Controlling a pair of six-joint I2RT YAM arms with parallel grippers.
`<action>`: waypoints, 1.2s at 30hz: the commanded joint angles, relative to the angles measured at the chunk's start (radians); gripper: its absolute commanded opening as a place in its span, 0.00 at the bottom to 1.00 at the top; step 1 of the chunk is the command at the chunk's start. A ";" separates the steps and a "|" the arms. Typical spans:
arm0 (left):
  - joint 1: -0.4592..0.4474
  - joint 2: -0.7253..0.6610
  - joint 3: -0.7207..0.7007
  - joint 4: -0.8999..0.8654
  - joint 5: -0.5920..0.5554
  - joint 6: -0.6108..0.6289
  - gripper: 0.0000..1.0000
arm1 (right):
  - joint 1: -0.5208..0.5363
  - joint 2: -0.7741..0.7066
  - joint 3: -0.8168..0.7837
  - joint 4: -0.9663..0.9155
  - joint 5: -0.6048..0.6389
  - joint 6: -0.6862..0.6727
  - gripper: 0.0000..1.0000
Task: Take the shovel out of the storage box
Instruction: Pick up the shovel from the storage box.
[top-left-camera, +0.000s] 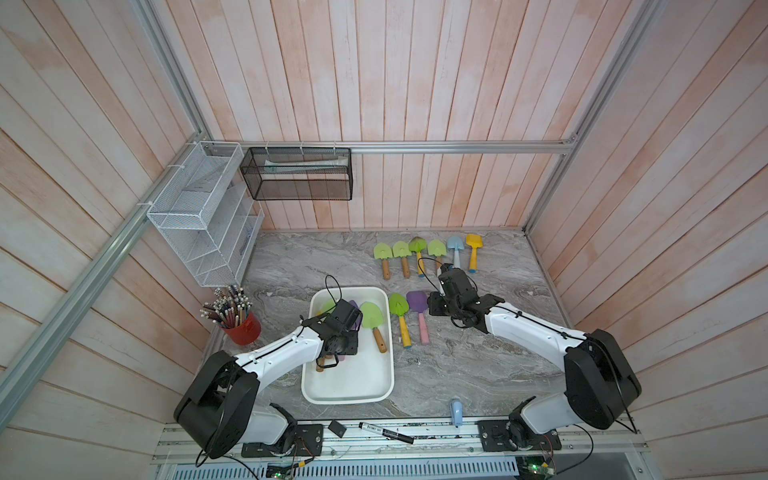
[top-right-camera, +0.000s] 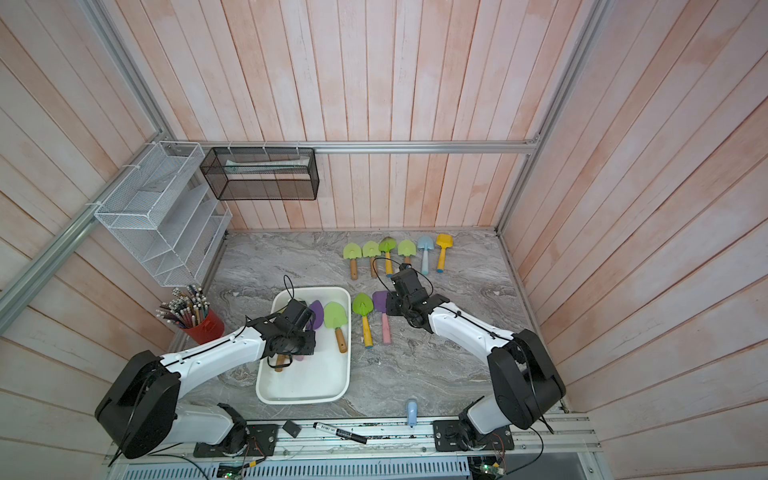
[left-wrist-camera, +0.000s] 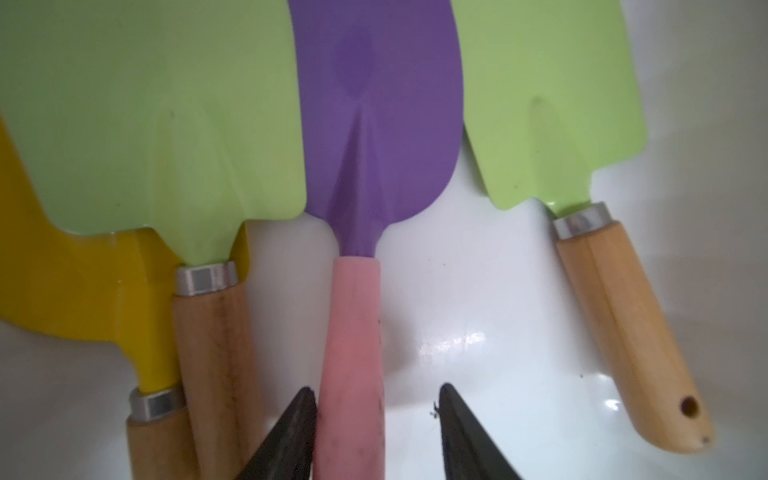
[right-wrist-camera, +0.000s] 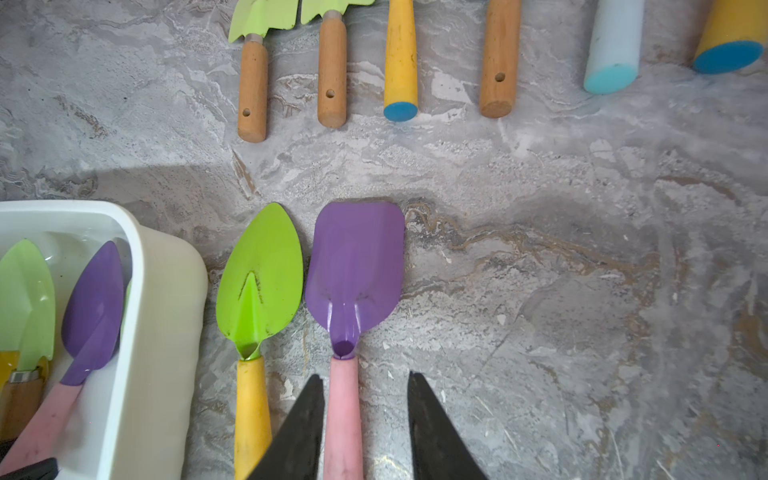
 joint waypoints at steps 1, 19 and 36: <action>-0.014 0.016 0.008 0.010 0.014 -0.010 0.49 | -0.003 -0.012 -0.025 -0.012 0.005 0.009 0.36; -0.086 0.084 0.048 -0.069 -0.095 -0.036 0.33 | -0.002 -0.016 -0.087 0.038 -0.024 0.024 0.36; -0.085 -0.010 0.075 0.044 0.140 -0.017 0.18 | -0.002 -0.074 -0.125 0.072 -0.058 0.037 0.36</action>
